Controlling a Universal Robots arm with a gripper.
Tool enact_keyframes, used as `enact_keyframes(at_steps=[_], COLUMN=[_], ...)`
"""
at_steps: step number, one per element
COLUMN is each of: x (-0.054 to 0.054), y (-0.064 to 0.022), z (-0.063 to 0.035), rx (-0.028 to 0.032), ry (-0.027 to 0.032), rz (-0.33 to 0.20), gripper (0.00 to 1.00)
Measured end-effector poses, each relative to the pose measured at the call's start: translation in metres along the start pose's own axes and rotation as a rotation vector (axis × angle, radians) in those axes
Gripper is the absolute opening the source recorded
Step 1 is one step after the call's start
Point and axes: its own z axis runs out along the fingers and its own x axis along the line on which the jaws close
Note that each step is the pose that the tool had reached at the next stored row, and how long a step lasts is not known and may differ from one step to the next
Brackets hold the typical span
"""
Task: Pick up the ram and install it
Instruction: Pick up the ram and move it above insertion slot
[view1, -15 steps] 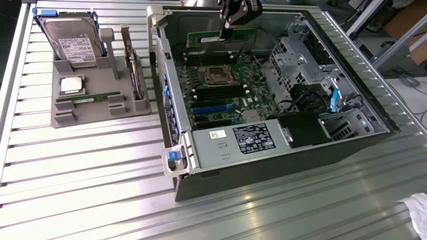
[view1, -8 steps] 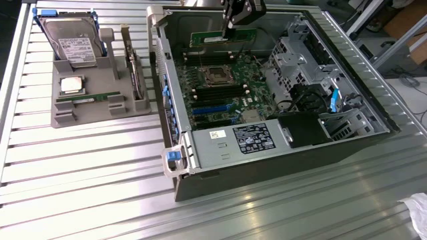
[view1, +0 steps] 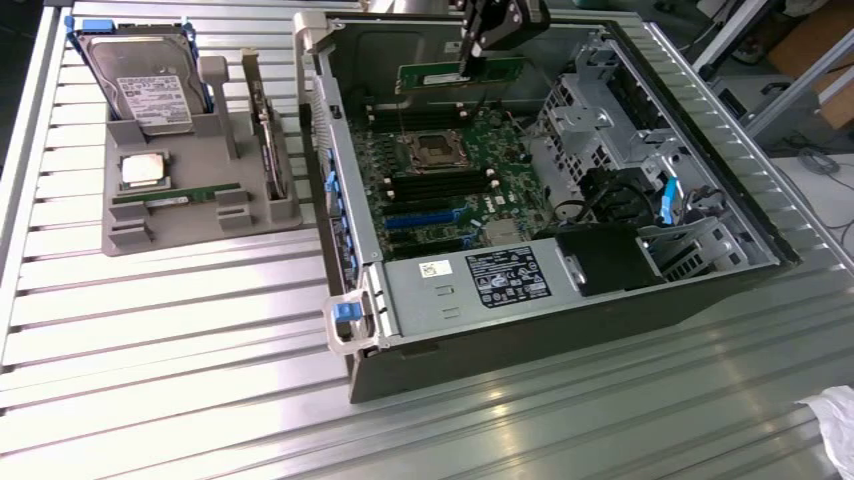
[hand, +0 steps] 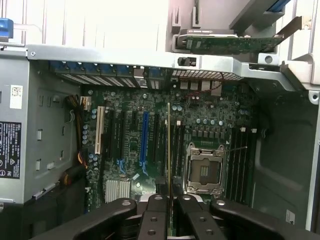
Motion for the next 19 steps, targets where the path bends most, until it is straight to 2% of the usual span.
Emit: enact_keyframes(at_steps=[19], x=[0.002], y=[-0.0242], z=[-0.0009], rx=[0.0000], ry=[0.0000], rz=[0.000], gripper=[0.13])
